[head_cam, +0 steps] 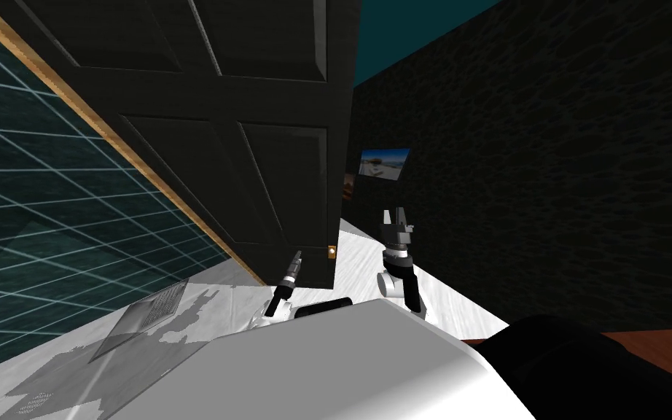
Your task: Push the door open
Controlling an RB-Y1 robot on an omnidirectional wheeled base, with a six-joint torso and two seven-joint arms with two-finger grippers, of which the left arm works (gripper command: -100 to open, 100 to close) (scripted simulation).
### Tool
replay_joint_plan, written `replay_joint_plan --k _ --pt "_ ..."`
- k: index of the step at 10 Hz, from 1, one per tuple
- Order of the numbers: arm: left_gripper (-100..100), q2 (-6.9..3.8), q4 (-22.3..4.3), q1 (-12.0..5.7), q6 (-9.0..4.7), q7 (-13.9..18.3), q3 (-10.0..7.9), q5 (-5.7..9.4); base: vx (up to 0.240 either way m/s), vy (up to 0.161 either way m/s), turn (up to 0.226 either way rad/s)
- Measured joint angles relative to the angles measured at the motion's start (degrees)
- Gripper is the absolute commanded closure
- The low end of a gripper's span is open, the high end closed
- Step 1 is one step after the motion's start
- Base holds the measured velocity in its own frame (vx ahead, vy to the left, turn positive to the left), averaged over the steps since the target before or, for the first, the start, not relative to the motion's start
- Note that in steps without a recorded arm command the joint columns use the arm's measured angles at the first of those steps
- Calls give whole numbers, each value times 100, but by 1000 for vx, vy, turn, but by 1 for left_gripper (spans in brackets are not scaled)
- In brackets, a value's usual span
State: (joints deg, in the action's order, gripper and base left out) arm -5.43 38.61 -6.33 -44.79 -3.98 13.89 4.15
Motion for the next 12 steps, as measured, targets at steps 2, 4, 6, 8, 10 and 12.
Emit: replay_joint_plan --k 2,4,6,8,10,12 --pt "-100 -2 -164 -119 -59 13 -23 28 -39 58 9" --pt "-100 31 -386 -278 -138 22 -53 60 -67 65 15" --pt "-100 141 -800 -570 -291 50 -105 116 -171 16 16" --pt "-100 330 -1134 -801 -418 76 -151 169 -163 -67 3" --pt "-100 497 -1326 -949 -476 76 -182 202 -127 -140 3" --pt "-100 566 -1184 -885 -418 92 -171 201 -103 -162 -2"
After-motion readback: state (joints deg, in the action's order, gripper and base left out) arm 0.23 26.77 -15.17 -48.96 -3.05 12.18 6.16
